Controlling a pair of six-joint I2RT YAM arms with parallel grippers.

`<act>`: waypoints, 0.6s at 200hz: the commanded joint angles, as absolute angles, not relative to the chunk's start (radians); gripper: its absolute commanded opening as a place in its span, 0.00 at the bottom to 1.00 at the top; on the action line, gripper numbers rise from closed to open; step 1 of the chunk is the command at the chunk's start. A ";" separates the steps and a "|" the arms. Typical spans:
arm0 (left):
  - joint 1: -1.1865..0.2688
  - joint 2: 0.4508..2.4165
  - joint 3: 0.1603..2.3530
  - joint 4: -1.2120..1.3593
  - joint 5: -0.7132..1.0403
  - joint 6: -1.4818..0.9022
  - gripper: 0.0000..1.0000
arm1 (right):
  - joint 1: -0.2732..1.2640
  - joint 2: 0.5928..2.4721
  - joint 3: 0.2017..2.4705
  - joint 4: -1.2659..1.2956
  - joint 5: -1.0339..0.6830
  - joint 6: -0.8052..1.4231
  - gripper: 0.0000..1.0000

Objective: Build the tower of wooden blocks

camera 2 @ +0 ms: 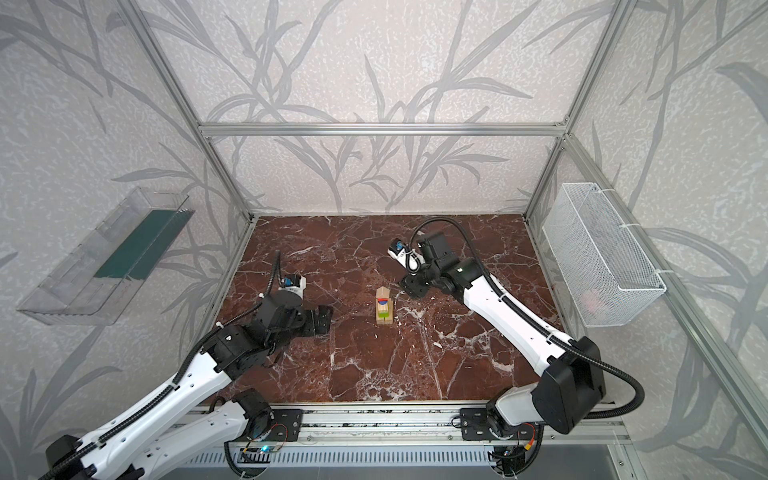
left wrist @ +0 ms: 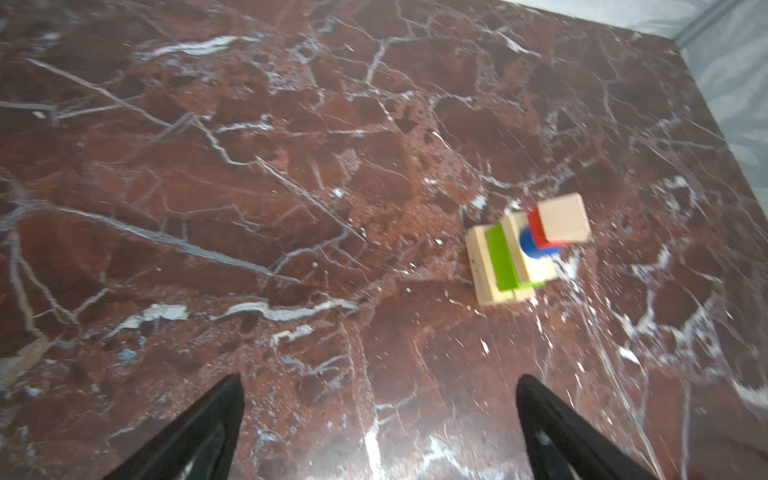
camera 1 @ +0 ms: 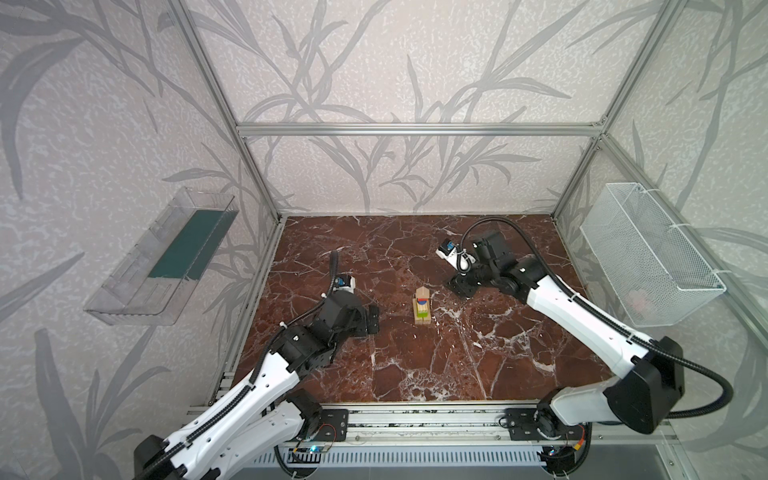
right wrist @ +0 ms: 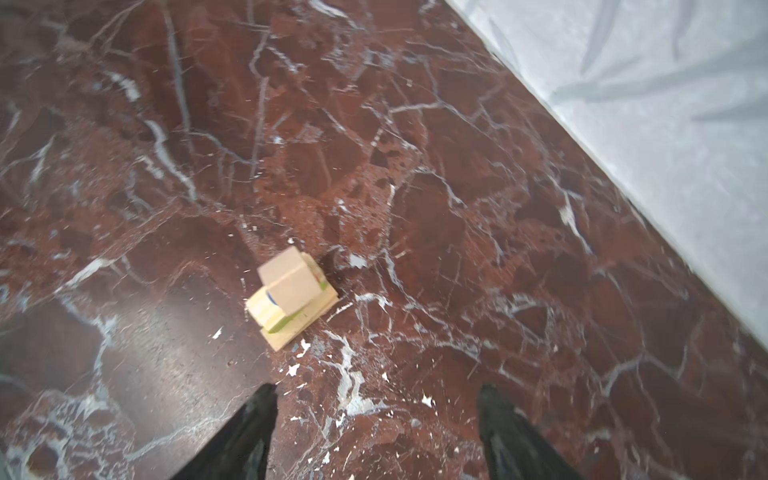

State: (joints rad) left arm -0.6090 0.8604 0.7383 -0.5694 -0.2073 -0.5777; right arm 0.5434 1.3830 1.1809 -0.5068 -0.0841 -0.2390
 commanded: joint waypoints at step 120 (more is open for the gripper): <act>-0.123 1.313 0.441 0.558 -0.527 -0.092 1.00 | 0.179 1.481 0.538 0.549 0.282 -0.037 0.99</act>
